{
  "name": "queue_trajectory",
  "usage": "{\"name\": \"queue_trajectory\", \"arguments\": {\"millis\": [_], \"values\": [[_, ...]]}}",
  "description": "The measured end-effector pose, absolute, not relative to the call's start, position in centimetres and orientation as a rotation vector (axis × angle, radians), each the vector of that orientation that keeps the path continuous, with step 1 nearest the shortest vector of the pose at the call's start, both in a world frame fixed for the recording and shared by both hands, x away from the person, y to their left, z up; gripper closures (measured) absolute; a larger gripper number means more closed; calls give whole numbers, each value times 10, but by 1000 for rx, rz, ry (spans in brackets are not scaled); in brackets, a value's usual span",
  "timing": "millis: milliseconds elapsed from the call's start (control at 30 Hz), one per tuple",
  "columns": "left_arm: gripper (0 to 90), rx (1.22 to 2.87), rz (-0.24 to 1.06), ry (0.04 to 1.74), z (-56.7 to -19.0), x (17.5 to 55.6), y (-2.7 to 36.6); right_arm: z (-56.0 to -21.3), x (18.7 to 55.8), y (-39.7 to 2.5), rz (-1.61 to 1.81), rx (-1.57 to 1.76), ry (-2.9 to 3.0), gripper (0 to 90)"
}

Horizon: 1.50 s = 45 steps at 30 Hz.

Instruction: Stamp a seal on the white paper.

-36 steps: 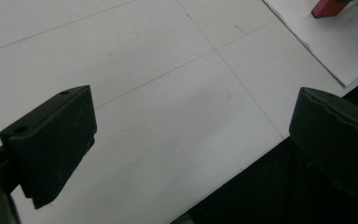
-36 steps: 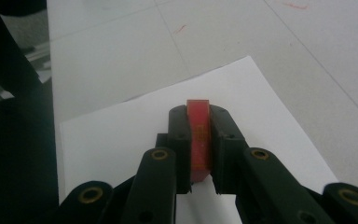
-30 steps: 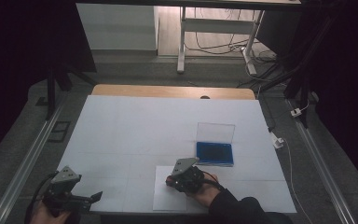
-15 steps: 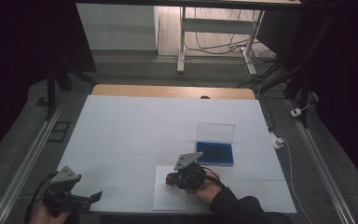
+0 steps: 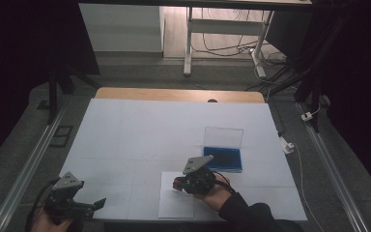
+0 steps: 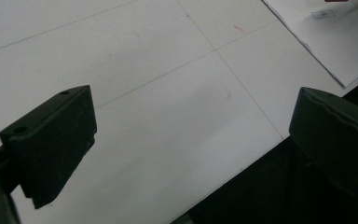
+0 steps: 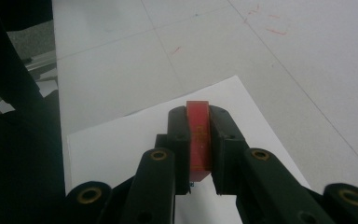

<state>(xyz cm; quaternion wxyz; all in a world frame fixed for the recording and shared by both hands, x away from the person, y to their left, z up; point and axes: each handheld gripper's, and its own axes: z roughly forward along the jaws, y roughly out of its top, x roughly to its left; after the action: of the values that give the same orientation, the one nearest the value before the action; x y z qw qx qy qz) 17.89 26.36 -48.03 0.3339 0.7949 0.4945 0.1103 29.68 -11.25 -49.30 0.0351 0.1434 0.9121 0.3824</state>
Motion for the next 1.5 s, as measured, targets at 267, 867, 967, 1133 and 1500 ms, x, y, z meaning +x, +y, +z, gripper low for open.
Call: {"name": "queue_trajectory", "arguments": {"millis": [267, 867, 967, 1133, 1500], "values": [[11, 2074, 287, 1290, -480, 179, 264, -487, 298, -117, 1202, 467, 2791, 802], [12, 2074, 287, 1289, -480, 179, 264, -477, 307, -134, 1213, 553, 2734, 802], [12, 2074, 287, 1289, -480, 179, 264, -476, 309, -137, 1204, 564, 2730, 802], [12, 2074, 286, 1288, -480, 179, 264, -475, 312, -143, 1194, 588, 2722, 801], [12, 2077, 286, 1285, -480, 179, 264, -472, 316, -153, 1171, 627, 2702, 801]]}}
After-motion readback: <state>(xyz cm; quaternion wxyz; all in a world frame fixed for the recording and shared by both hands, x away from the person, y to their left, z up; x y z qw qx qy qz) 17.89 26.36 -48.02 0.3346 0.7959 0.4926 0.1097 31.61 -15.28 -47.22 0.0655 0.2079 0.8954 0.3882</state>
